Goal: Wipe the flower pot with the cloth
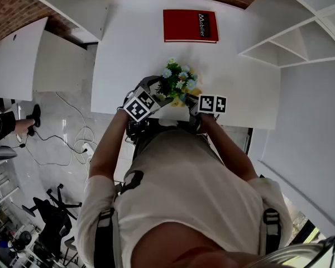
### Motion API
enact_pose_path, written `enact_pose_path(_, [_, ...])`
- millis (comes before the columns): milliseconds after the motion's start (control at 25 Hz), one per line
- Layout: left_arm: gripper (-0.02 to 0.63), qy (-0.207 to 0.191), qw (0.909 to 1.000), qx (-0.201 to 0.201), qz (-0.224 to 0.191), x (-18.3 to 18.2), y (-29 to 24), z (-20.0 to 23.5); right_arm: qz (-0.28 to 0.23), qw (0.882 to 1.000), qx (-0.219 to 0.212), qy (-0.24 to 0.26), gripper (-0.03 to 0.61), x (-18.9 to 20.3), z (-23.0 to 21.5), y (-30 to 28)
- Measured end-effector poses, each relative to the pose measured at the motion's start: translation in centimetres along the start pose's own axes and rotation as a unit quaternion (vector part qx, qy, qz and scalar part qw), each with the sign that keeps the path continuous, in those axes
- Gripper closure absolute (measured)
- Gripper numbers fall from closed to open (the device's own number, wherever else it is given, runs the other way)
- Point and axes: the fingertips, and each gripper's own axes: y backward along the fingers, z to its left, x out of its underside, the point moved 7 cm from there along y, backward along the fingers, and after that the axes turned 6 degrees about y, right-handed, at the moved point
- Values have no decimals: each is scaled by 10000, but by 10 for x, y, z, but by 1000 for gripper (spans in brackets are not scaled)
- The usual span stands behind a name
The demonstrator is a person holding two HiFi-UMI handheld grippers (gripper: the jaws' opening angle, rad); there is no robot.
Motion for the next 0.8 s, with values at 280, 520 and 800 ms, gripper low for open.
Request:
enact_pose_path(280, [249,143,9998,-135,-28,17,9,-17,135,9999,33,67,486,-2,-9,-5])
enact_pose_path(520, [248,685,9964,-328,-368,13,27,2,192,9995,91,236,485,0,-9,-6])
enact_pose_path(800, [244,486,9987,-39,-167,5,14,5,-128,9974,-384,589,488,-15,21,13])
